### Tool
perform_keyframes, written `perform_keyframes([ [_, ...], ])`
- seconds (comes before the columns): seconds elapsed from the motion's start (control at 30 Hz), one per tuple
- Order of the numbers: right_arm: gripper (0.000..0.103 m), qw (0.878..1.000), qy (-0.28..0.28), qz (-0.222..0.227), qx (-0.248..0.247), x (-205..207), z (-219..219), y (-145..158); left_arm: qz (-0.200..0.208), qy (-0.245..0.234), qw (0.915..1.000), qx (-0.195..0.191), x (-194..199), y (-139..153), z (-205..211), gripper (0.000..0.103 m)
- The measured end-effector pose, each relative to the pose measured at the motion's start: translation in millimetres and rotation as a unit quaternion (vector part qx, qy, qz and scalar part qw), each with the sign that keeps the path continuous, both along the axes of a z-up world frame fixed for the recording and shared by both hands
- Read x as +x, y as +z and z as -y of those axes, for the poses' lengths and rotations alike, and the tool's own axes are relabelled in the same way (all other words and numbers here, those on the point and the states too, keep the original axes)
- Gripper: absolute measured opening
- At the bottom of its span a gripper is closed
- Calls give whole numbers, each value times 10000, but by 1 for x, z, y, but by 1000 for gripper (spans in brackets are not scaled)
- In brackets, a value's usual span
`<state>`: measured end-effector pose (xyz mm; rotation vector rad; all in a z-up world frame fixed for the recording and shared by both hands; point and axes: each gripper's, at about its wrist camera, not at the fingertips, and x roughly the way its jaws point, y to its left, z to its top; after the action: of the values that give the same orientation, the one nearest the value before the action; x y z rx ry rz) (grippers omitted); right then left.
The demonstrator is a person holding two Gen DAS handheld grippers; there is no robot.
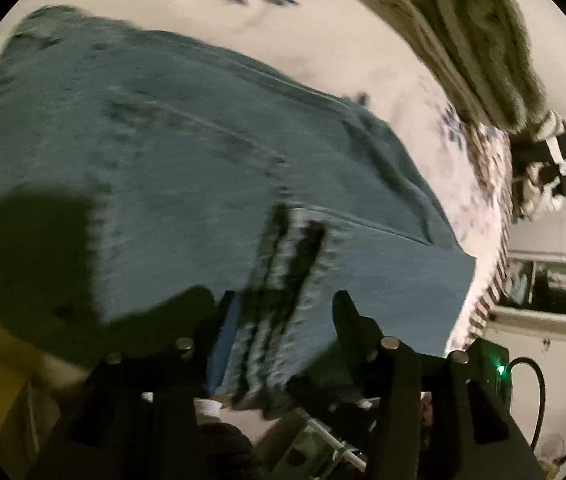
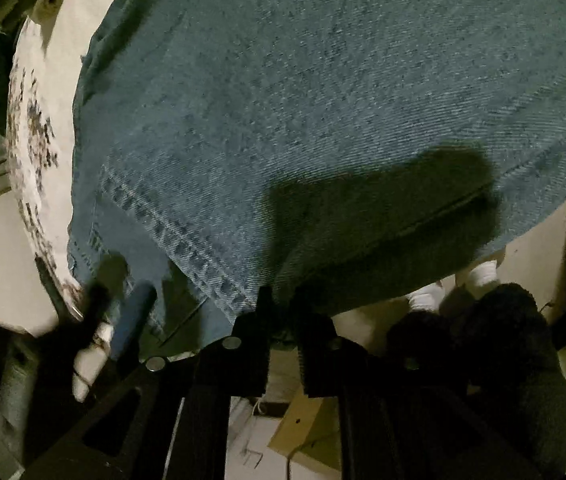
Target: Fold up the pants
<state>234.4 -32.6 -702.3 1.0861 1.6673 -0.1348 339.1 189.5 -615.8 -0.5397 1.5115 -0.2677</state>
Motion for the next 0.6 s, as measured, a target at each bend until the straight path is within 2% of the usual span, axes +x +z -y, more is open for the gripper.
perform_keyframes([
  [0.03, 22, 9999, -6, 15, 111, -1, 2, 0, -11, -69, 10000, 12, 2, -1, 5, 46],
  [0.07, 35, 9996, -20, 40, 273, -2, 6, 2, -29, -182, 9998, 60, 4, -5, 13, 46],
  [0.13, 51, 9991, -17, 172, 383, -7, 15, 11, -37, -340, 9990, 274, 7, -12, 22, 48],
  [0.23, 53, 9987, 100, 469, 151, -15, 32, 29, -30, -413, 9973, 607, 11, -23, 31, 47],
  [0.33, 53, 9982, 71, 571, -155, -27, 54, 40, 268, -512, 9943, 894, 14, -17, 42, 43],
  [0.37, 53, 9983, -13, 550, -189, -31, 62, 40, 404, -599, 9923, 1003, 14, -15, 46, 37],
  [0.4, 53, 9984, -140, 503, -220, -36, 71, 38, 579, -681, 9909, 1006, 13, -11, 50, 16],
  [0.43, 53, 9984, -231, 451, -244, -41, 81, 37, 645, -747, 9907, 933, 14, -10, 55, 14],
  [0.6, 53, 9966, -539, 422, -457, -52, 110, 34, 1284, -877, 9835, 928, 17, 23, 61, 12],
])
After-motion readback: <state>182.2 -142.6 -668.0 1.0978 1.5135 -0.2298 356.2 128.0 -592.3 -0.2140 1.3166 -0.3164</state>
